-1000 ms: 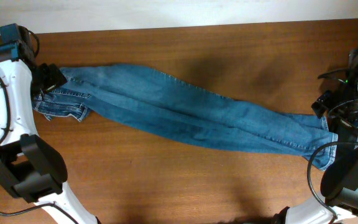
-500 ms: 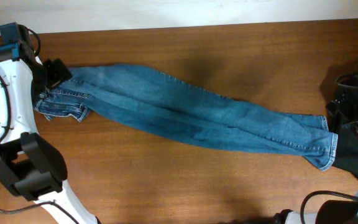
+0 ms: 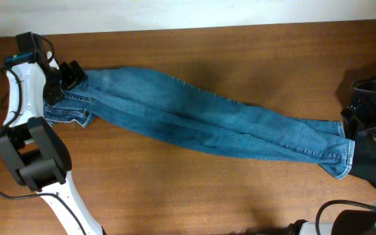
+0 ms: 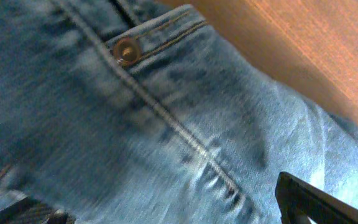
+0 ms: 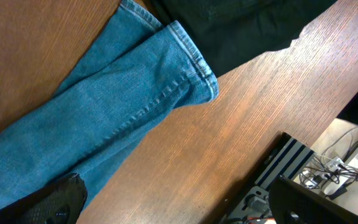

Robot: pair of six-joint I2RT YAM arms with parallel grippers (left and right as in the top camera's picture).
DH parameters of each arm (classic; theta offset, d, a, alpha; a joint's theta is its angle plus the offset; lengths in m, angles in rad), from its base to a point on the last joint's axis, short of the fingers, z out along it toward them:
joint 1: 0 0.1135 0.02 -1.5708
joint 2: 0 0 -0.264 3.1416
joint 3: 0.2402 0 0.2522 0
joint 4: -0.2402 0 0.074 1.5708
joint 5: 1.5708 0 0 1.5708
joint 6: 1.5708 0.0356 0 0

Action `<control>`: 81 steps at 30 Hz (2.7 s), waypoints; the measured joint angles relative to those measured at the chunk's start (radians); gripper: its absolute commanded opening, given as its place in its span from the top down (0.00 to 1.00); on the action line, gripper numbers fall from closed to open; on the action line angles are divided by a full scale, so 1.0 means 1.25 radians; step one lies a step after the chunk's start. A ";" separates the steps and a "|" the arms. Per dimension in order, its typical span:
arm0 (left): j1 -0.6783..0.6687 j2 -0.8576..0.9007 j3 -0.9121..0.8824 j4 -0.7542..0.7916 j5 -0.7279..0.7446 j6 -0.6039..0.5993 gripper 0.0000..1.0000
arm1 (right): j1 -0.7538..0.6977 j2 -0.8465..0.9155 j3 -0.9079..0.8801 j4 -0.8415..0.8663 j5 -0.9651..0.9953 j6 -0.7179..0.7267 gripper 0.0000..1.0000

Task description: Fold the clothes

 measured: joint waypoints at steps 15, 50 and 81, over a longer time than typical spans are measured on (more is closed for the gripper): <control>0.003 0.056 0.000 0.032 0.036 -0.022 0.83 | 0.000 0.000 0.000 0.000 -0.018 -0.006 0.01; 0.027 -0.416 0.002 -0.176 -0.068 0.123 0.95 | 0.023 0.000 -0.009 0.025 -0.171 -0.081 0.01; 0.027 -0.398 0.000 -0.190 -0.110 0.126 0.94 | 0.294 0.159 -0.505 0.612 -0.297 -0.086 0.96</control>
